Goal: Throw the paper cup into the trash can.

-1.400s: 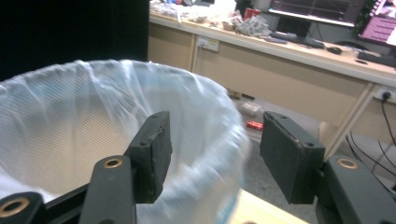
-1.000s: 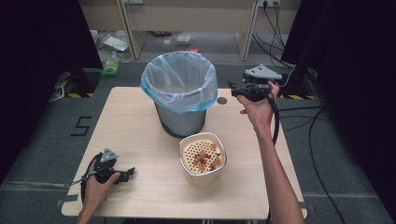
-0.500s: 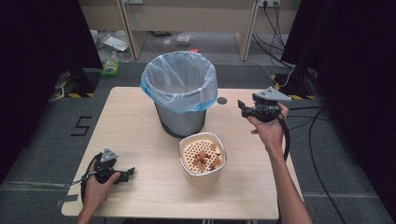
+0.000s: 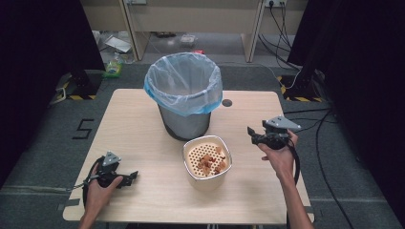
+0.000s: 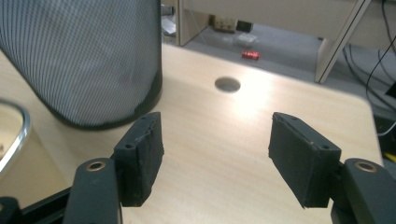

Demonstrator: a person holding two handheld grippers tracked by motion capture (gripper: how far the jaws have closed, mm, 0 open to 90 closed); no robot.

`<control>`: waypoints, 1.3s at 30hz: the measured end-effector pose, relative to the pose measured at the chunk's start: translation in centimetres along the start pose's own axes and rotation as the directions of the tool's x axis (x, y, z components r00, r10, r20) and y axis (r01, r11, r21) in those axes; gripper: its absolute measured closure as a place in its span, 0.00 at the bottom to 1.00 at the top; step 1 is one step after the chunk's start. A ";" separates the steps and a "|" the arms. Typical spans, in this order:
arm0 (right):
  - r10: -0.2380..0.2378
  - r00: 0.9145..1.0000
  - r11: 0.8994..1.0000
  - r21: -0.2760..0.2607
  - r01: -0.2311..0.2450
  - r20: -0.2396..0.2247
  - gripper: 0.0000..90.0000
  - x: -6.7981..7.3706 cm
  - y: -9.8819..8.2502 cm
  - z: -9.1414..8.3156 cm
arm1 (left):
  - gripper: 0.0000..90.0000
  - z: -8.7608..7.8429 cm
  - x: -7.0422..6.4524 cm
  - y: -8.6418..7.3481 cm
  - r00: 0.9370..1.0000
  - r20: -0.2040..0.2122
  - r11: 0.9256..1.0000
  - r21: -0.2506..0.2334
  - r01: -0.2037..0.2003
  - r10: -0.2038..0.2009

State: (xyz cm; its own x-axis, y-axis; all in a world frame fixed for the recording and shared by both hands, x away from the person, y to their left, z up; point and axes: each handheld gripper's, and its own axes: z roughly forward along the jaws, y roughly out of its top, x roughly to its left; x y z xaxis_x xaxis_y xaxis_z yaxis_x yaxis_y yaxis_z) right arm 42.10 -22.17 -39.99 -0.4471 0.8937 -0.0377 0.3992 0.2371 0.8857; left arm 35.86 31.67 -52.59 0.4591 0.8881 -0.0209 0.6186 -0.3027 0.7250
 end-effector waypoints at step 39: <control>-0.002 0.999 0.943 0.331 0.017 -0.044 0.27 3.3 -11.6 0.9 | 0.00 0.0 0.0 0.0 1.000 0.000 1.000 0.000 0.002 -0.002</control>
State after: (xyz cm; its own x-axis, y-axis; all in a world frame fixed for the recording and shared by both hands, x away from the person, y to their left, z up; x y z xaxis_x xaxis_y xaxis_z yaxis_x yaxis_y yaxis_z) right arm 36.70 -21.68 -50.84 -0.4831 0.8753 -0.0194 0.6340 0.3650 0.6818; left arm 35.82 31.66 -52.59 0.4577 0.8888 -0.0221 0.6193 -0.3009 0.7253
